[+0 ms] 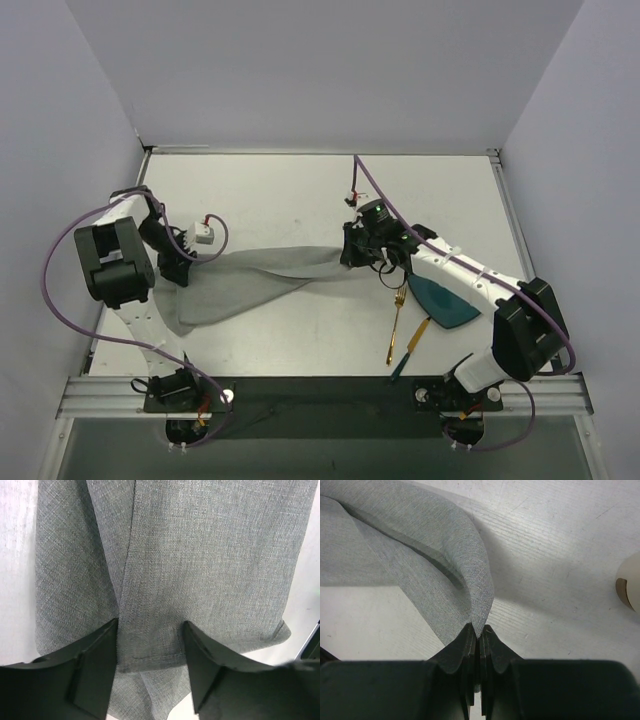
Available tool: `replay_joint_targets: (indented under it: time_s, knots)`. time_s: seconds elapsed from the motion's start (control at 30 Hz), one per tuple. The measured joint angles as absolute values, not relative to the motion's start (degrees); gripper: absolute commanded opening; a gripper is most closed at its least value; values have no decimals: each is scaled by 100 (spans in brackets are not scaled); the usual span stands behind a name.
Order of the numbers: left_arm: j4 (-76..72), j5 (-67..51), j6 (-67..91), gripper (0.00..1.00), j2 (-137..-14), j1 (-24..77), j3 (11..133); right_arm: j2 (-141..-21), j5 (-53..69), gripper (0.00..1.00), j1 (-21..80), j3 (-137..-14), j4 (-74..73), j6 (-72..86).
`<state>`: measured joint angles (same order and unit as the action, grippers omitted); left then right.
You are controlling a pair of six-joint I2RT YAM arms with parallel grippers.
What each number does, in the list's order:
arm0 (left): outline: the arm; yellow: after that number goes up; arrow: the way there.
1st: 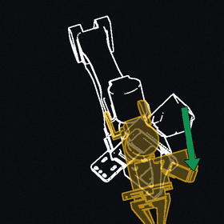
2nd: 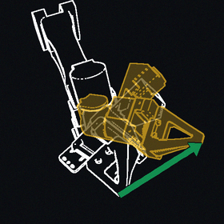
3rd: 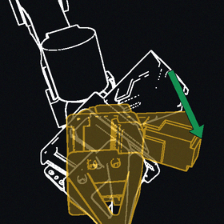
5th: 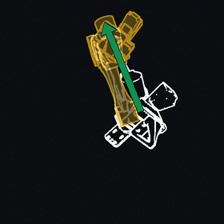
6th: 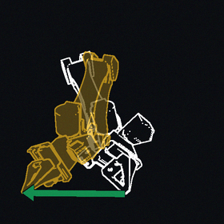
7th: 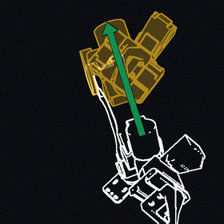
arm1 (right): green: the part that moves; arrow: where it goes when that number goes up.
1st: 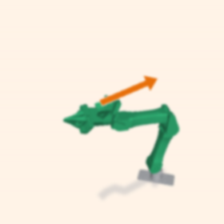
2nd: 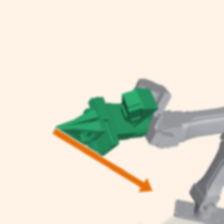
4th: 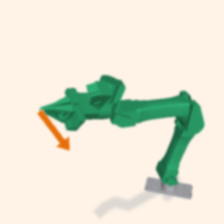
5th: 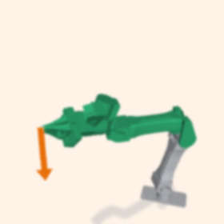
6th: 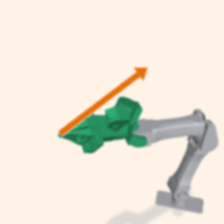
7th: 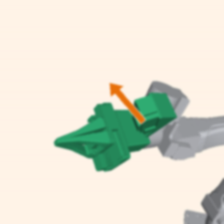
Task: Set the dinner table for one person
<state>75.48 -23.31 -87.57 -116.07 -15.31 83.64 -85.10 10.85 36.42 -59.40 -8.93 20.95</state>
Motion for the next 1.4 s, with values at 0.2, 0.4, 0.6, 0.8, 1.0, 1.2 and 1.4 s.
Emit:
replay_joint_targets:
  time_s: [0.2, 0.4, 0.6, 0.8, 1.0, 1.2, 1.4]
  knots:
    - [7557, -2292, -8991, 41, -11542, -1699, 8364, -8621, 1085, 0, 3642, -5951, -893, 2121]
    - [7575, -2285, -9172, 32, -11273, -1763, 8243, -8777, 1083, 0, 3642, -5968, -906, 2139]
    - [7588, -2318, -9150, 32, -11262, -1763, 8313, -8777, 1081, 0, 3642, -5968, -913, 2141]
    - [7588, -2377, -9115, 39, -11190, -1763, 8381, -8777, 1083, 0, 3642, -5975, -923, 2156]
    - [7588, -2519, -9019, 40, -11185, -1734, 8381, -8777, 1079, 0, 3642, -6029, -928, 2161]
    - [7583, -2674, -9063, 44, -11072, -1673, 8261, -8777, 1076, 0, 3642, -6029, -926, 2158]
    - [7575, -2751, -9129, 45, -10713, -1476, 7957, -8779, 1076, 0, 3647, -6029, -926, 2147]
